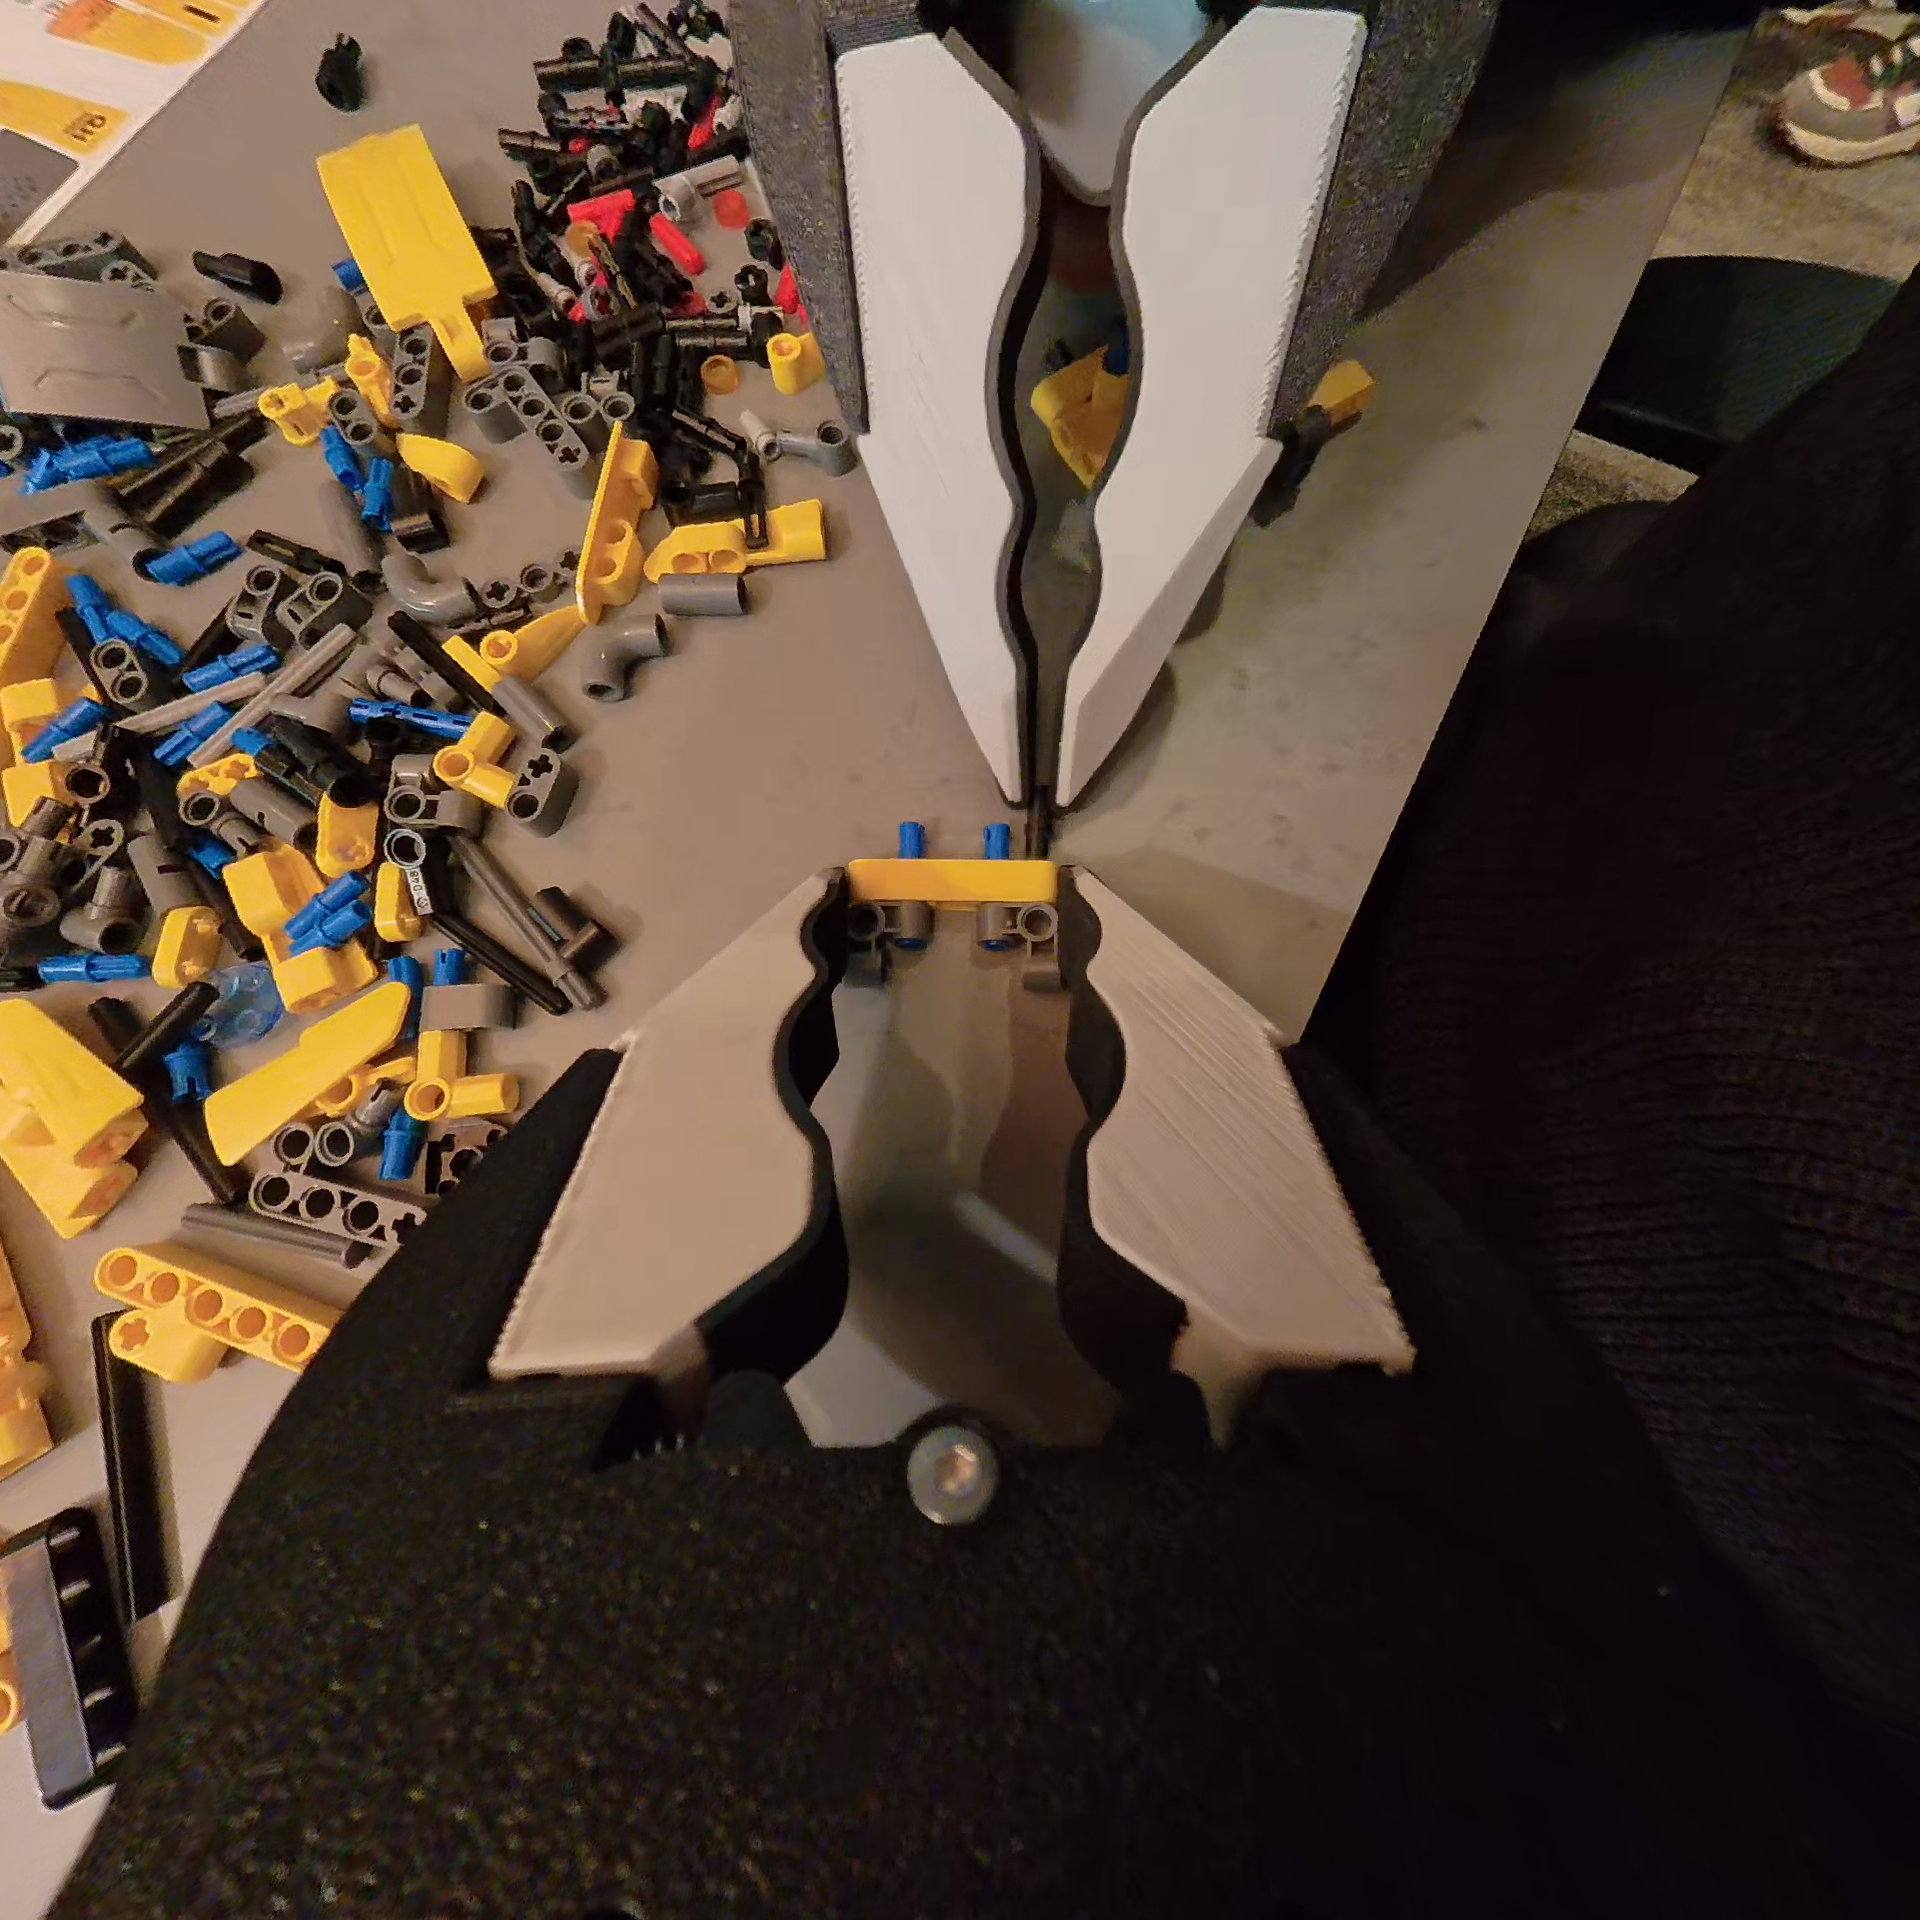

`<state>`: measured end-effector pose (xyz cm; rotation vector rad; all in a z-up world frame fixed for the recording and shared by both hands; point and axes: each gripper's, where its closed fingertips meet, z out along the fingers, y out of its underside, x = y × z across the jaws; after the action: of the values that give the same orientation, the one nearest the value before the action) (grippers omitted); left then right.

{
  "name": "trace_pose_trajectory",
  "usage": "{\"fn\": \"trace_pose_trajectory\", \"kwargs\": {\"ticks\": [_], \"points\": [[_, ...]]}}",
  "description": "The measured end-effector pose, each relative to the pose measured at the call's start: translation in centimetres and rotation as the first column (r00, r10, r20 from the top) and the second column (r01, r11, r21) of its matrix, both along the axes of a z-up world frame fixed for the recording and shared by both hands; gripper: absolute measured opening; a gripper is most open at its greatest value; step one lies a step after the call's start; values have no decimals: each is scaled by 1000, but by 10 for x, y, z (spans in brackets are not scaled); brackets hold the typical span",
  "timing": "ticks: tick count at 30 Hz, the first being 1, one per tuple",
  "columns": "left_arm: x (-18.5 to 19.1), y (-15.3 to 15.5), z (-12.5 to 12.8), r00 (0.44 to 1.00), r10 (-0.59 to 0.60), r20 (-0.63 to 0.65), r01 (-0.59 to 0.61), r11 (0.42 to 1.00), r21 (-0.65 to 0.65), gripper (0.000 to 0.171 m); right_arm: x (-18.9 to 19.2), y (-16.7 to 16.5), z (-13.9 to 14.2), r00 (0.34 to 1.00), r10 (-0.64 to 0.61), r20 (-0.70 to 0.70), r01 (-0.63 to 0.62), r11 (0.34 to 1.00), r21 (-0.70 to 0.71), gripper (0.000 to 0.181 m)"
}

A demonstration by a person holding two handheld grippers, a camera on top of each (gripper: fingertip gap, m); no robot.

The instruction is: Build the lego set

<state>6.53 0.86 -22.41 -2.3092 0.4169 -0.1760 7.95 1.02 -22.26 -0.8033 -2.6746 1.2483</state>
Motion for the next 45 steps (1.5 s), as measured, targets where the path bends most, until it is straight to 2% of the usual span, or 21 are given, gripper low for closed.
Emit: {"fn": "trace_pose_trajectory", "kwargs": {"ticks": [10, 26, 32, 41, 45], "points": [[0, 0, 0, 1000, 14, 12, -14, 1000, 0, 39, 0, -1, -1, 1000, -3, 24, 3, 1000, -4, 3], [0, 1, 0, 1000, 27, 12, -27, 1000, 4, 39, -1, -1, 0, 966, -132, 224, 149, 987, -60, 2], [-1, 1, 0, 999, 44, 20, -44, 999, 2, 39, -1, -1, -1, 974, -175, 142, 167, 984, 63, 2], [-1, 1, 0, 999, 47, 23, -47, 999, 0, 39, -1, -1, -2, 998, -54, -18, 56, 987, 152, 2], [-1, 1, 0, 999, 47, 27, -47, 999, -1, 39, -1, -1, -2, 998, -54, -18, 56, 987, 149, 3]]}}
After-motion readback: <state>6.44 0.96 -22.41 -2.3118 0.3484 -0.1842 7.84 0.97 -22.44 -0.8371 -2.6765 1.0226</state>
